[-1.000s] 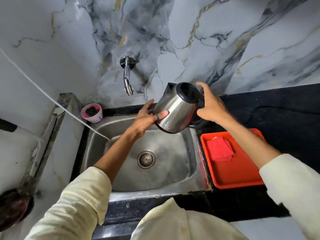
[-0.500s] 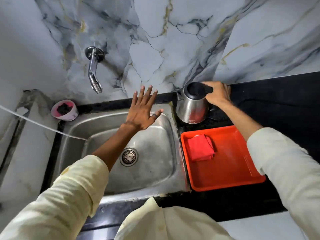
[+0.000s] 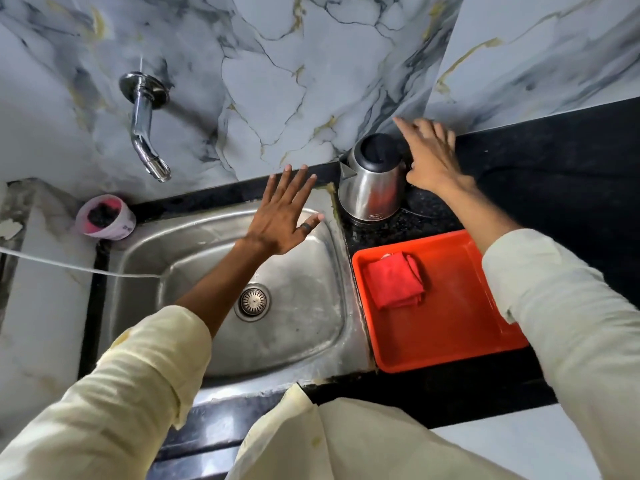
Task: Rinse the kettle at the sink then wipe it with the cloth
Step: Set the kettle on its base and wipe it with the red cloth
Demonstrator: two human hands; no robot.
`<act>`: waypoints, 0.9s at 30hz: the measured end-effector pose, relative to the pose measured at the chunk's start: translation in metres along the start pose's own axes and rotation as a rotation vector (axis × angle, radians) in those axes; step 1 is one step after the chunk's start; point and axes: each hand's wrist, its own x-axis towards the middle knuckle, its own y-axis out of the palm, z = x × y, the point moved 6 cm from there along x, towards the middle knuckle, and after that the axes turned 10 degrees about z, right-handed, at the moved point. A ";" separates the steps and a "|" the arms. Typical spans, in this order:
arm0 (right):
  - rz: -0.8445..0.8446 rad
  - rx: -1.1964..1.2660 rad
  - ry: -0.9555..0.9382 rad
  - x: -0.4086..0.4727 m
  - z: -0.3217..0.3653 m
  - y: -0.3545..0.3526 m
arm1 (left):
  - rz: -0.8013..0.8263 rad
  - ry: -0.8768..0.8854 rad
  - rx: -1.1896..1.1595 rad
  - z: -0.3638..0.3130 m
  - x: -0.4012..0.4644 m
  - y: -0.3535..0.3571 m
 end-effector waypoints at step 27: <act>0.121 1.634 0.893 -0.194 0.008 0.145 | 0.104 0.258 -0.048 -0.035 0.055 -0.027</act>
